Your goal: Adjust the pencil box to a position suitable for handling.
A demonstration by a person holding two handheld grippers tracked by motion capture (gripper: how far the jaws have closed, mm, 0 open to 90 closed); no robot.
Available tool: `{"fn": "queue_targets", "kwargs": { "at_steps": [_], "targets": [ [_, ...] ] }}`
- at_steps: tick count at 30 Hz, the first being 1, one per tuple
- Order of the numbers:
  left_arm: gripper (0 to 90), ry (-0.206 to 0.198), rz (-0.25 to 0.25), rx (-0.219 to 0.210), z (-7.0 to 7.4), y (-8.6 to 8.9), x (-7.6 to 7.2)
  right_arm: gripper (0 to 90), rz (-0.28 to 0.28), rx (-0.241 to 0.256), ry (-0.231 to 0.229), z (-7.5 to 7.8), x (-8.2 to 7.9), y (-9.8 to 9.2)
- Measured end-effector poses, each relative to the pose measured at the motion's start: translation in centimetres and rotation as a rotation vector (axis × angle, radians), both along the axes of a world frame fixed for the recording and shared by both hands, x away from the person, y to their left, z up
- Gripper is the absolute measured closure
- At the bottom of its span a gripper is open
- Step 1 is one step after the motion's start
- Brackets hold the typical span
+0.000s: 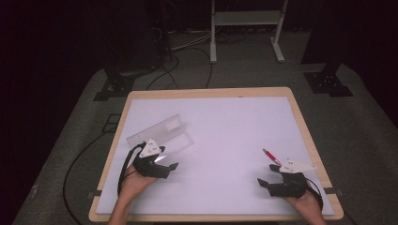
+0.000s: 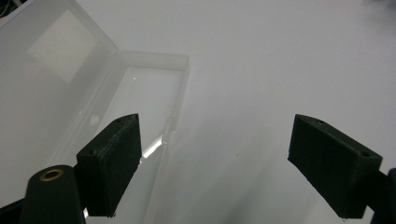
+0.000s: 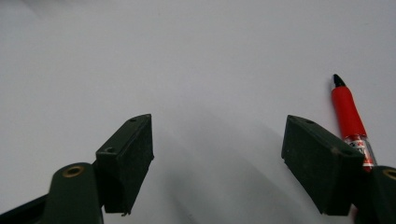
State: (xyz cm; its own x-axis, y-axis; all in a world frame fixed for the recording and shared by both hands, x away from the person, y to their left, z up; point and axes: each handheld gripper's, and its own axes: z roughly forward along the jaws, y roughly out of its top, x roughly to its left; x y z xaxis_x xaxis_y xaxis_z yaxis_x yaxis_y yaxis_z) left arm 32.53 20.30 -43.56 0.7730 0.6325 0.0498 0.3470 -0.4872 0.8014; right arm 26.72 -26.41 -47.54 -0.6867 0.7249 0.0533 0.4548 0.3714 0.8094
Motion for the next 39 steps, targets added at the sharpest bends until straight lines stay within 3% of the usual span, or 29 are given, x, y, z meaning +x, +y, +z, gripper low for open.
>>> {"fn": "queue_targets", "kwargs": {
  "at_steps": [5,13,15,25,28,33,39],
  "targets": [
    [19.2,0.004,0.013,0.002,-0.2,0.6,0.4,24.1,0.006,-0.006,0.004,0.0,0.0,0.1],
    [25.9,0.012,0.028,0.049,-0.7,1.3,0.8,24.1,0.014,-0.017,0.0,0.0,0.0,0.4],
    [32.7,0.009,0.021,0.063,-0.8,1.4,0.9,24.1,0.018,-0.018,0.003,0.0,-0.1,0.4],
    [44.8,0.049,0.033,0.095,-1.5,1.7,1.4,25.3,0.024,-0.024,-0.005,0.1,-0.1,0.6],
    [47.2,0.053,0.067,0.108,-1.7,1.8,1.6,25.3,0.024,-0.025,-0.007,0.1,-0.1,0.6],
    [52.6,0.072,0.088,0.108,-2.2,2.2,1.9,25.6,0.026,-0.025,-0.015,0.2,-0.2,0.6],
    [61.8,0.056,0.074,0.11,-2.2,2.3,1.8,25.6,0.025,-0.029,-0.012,0.2,-0.2,0.8]
  ]
}}
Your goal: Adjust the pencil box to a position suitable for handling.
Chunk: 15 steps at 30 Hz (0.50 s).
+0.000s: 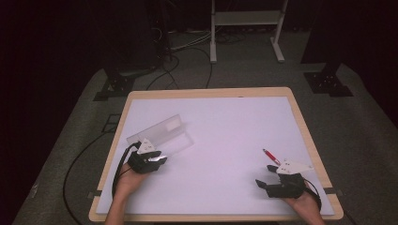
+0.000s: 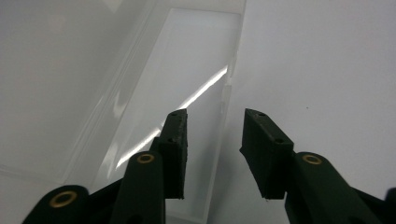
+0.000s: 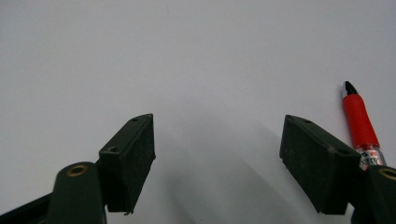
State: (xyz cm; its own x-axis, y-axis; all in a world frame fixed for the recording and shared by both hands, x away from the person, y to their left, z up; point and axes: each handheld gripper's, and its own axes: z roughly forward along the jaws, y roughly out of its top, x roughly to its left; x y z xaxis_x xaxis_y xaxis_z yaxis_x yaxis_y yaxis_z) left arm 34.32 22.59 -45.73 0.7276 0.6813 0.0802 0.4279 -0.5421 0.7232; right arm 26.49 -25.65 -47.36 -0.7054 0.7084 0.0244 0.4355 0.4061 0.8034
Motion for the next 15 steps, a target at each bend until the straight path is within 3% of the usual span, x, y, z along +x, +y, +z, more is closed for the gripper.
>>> {"fn": "queue_targets", "kwargs": {
  "at_steps": [2,15],
  "targets": [
    [66.3,-0.001,-0.023,0.001,-0.12,0.07,-0.06,25.6,-0.001,-0.001,-0.005,0.02,-0.01,-0.02],
    [77.1,0.017,-0.045,0.017,-0.42,0.03,0.05,26.2,-0.004,0.004,-0.014,0.09,-0.03,-0.04]
  ]
}}
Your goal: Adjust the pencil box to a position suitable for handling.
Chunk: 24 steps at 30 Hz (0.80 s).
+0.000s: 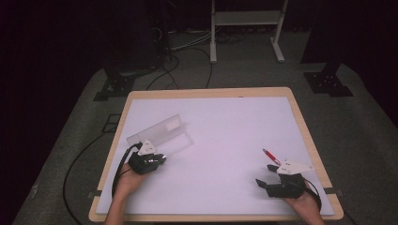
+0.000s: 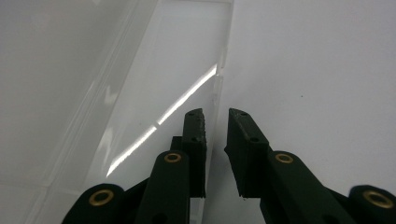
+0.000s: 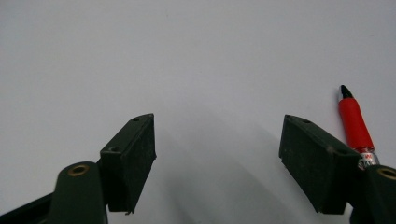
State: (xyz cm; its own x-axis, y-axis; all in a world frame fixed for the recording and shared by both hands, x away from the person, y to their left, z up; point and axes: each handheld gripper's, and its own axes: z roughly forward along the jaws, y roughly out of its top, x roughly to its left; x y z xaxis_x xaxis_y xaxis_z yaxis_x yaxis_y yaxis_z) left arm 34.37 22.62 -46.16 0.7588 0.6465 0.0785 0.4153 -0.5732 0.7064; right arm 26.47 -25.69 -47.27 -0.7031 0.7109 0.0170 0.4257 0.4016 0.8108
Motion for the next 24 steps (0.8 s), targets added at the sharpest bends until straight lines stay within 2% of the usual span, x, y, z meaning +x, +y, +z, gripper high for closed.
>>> {"fn": "queue_targets", "kwargs": {
  "at_steps": [5,15,24],
  "targets": [
    [78.3,0.002,-0.012,0.014,-0.03,-0.01,0.04,26.1,-0.002,0.001,0.002,-0.02,-0.01,0.02],
    [81.0,0.008,-0.002,0.018,-0.29,0.0,0.16,26.2,0.001,0.003,0.004,-0.06,0.0,0.01],
    [86.8,-0.01,-0.023,0.028,-0.32,-0.13,0.09,26.2,0.002,0.004,0.004,-0.08,-0.04,0.03]
  ]
}}
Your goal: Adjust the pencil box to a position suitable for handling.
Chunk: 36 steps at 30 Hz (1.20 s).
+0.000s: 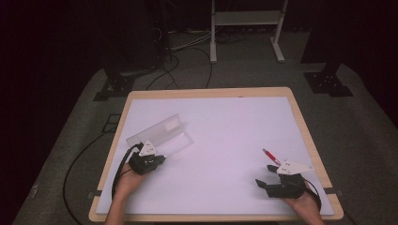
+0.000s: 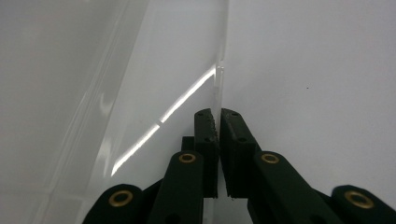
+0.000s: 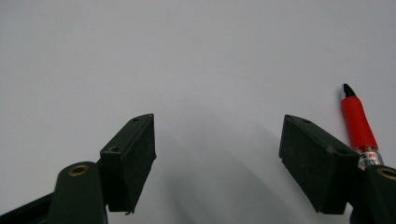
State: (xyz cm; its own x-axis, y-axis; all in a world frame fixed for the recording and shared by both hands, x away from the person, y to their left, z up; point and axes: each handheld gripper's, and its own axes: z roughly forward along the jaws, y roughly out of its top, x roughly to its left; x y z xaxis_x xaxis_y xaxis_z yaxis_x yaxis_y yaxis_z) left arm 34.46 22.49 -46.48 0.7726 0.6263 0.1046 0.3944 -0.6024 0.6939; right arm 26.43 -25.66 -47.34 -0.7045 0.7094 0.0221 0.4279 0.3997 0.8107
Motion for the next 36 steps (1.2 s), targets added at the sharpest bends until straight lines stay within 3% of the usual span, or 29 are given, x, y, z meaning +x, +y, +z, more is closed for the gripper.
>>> {"fn": "queue_targets", "kwargs": {
  "at_steps": [8,18,27,33,36],
  "targets": [
    [88.9,-0.02,-0.012,0.021,0.1,-0.2,-0.1,26.1,0.012,-0.014,0.005,-0.1,-0.1,0.2],
    [89.2,-0.097,-0.019,-0.015,1.5,-0.9,-0.8,26.1,0.008,-0.013,-0.001,0.0,-0.2,0.0],
    [89.1,-0.136,-0.1,-0.004,2.9,-3.0,-1.8,25.6,0.008,-0.018,-0.004,0.2,-0.2,0.0],
    [89.2,-0.137,-0.145,0.008,3.2,-4.4,-2.2,25.6,0.004,-0.016,-0.003,0.2,-0.2,0.0],
    [89.1,-0.136,-0.16,-0.008,3.1,-5.1,-2.3,25.7,0.006,-0.019,-0.009,0.2,-0.2,-0.1]
  ]
}}
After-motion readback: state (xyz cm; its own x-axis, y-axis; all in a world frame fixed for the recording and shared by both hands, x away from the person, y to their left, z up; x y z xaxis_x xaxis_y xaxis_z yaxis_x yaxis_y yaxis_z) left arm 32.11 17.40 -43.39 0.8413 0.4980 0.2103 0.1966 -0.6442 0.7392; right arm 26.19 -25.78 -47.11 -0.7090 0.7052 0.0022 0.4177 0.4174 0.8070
